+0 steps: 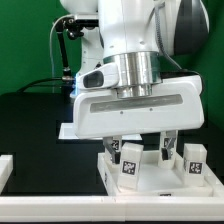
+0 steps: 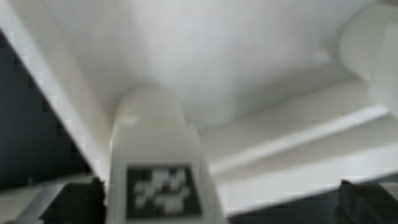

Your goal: Assemble square table

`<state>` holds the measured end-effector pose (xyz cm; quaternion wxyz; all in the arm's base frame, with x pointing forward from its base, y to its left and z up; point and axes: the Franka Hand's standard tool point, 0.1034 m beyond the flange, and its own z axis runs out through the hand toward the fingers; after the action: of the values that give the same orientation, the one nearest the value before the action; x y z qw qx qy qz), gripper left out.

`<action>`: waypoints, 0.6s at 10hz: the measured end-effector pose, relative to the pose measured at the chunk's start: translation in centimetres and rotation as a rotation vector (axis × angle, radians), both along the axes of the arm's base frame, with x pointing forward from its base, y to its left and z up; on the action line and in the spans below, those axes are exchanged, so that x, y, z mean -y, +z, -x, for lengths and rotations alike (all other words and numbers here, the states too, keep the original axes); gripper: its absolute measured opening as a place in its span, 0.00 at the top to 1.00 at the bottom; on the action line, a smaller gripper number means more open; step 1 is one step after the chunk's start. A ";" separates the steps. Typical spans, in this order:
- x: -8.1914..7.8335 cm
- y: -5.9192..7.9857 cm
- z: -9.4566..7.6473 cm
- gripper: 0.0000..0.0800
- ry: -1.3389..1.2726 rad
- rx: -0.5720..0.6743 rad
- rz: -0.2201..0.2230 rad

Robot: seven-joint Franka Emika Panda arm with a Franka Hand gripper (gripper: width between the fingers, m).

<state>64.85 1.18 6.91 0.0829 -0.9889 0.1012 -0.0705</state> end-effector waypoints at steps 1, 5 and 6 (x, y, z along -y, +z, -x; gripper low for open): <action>0.5 0.3 -0.4 0.19 -0.004 0.004 0.002; 1.2 0.1 -0.1 0.72 -0.024 0.001 0.007; 1.3 0.0 0.0 0.72 -0.033 -0.002 0.008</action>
Offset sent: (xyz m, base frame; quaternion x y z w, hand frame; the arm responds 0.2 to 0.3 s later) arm 0.0000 0.0000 0.0000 0.0000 0.0000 0.0000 1.0000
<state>64.89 -0.17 6.92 0.0778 -0.9875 0.1172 -0.0711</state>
